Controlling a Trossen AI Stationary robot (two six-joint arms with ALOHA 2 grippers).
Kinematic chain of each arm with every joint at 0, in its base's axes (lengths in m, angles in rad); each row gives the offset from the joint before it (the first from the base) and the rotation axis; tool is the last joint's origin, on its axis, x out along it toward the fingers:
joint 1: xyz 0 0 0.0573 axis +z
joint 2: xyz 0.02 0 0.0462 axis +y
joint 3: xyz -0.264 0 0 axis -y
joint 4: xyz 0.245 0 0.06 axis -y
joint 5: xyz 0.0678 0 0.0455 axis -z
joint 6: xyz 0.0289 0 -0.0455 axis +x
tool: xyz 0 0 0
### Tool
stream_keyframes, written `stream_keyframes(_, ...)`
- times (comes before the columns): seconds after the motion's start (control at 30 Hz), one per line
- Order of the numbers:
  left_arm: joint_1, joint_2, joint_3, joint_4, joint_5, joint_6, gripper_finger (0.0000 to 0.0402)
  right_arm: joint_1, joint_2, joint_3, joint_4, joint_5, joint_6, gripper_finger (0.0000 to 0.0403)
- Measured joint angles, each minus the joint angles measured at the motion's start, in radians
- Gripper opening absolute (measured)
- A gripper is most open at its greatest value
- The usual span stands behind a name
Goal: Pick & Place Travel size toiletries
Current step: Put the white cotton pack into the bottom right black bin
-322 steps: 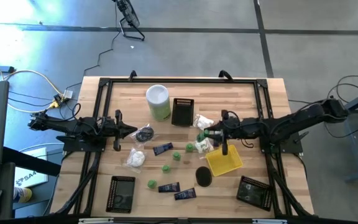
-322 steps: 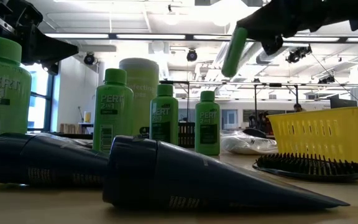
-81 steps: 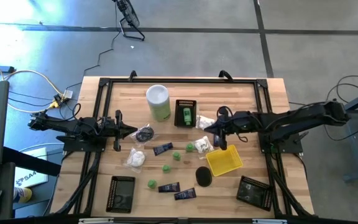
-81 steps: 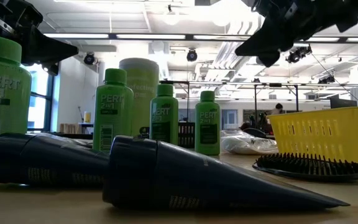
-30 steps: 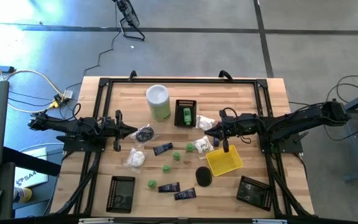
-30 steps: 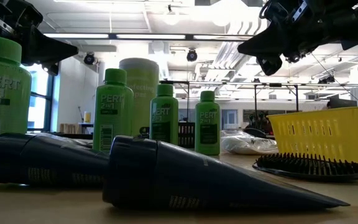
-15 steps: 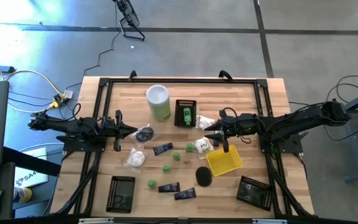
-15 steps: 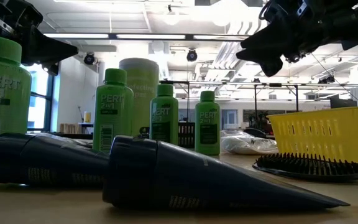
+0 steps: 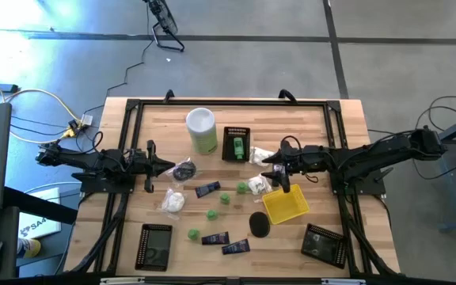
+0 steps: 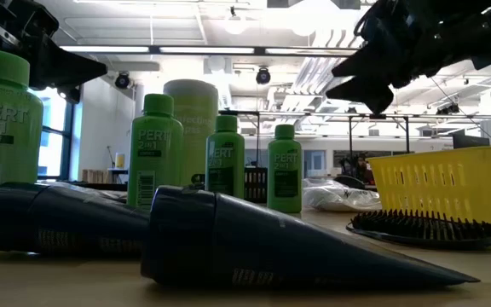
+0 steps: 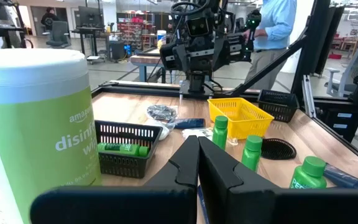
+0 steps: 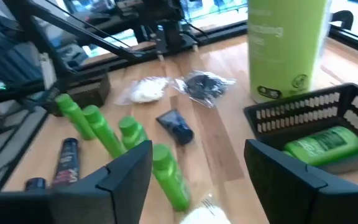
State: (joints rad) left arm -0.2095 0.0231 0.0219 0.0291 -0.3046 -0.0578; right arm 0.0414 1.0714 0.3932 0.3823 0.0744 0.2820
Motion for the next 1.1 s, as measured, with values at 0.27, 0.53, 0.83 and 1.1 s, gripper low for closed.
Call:
stream_keyframes(0.27, 0.0, 0.0, 0.0, 0.0, 0.0, 0.0, 0.0003, 0.0, 0.0, 0.0, -0.161, 0.209, -0.009, 0.0243)
stream_keyframes(0.53, 0.0, 0.0, 0.0, 0.0, 0.0, 0.0, 0.0003, -0.018, 0.023, 0.015, -0.214, 0.255, 0.161, 0.0243)
stream_keyframes(0.83, 0.0, 0.0, 0.0, 0.003, -0.002, 0.0, 0.0003, -0.05, 0.147, 0.096, -0.356, 0.268, 0.217, 0.0243)
stream_keyframes(1.1, 0.0, 0.0, 0.0, 0.004, -0.005, 0.0, 0.0003, -0.093, 0.26, 0.164, -0.407, 0.287, 0.236, 0.0243)
